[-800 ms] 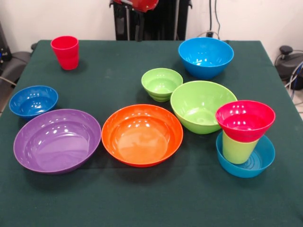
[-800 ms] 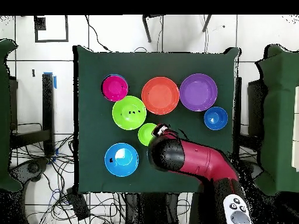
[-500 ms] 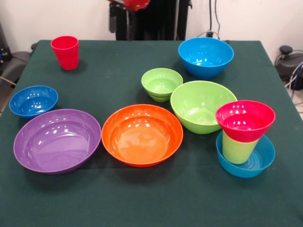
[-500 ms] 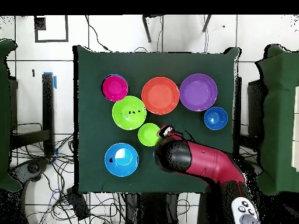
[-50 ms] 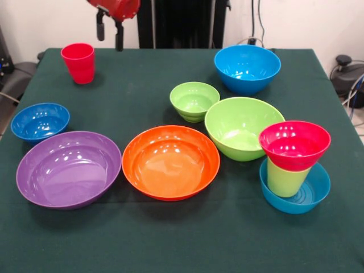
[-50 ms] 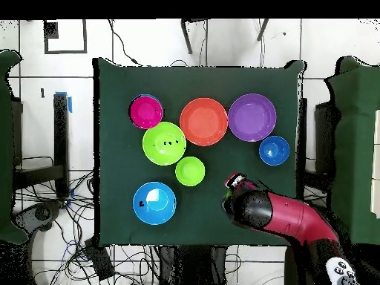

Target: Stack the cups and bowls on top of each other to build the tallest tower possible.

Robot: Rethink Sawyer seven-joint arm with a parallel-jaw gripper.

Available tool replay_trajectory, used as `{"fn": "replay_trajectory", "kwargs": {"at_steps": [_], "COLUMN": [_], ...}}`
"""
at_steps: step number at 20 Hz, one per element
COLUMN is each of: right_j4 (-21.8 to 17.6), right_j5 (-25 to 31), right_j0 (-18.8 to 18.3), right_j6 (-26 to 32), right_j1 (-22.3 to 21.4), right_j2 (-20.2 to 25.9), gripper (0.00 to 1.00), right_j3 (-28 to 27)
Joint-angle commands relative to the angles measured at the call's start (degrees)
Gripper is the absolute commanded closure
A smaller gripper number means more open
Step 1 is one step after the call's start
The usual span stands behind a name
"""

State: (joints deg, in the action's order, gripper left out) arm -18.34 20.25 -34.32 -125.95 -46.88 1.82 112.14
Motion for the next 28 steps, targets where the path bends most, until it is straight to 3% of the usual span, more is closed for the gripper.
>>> {"fn": "replay_trajectory", "kwargs": {"at_steps": [1, 7, 14, 20, 28], "right_j4": [-8.75, -10.80, -17.05, -19.35, -22.80], "right_j5": [1.67, 5.09, 2.68, 4.40, 2.97], "right_j0": [-1.40, -4.78, -5.75, -8.88, -8.60], "right_j6": [11.29, 13.85, 12.07, 13.41, 10.42], "right_j1": [5.57, 3.88, 6.88, 5.80, 7.88], "right_j2": [8.52, 12.08, 10.94, 12.90, 12.13], "gripper": [0.00, 0.00, 0.00, 0.00, 0.00], "right_j3": [-0.36, 1.41, -0.72, 0.00, -0.33]}}
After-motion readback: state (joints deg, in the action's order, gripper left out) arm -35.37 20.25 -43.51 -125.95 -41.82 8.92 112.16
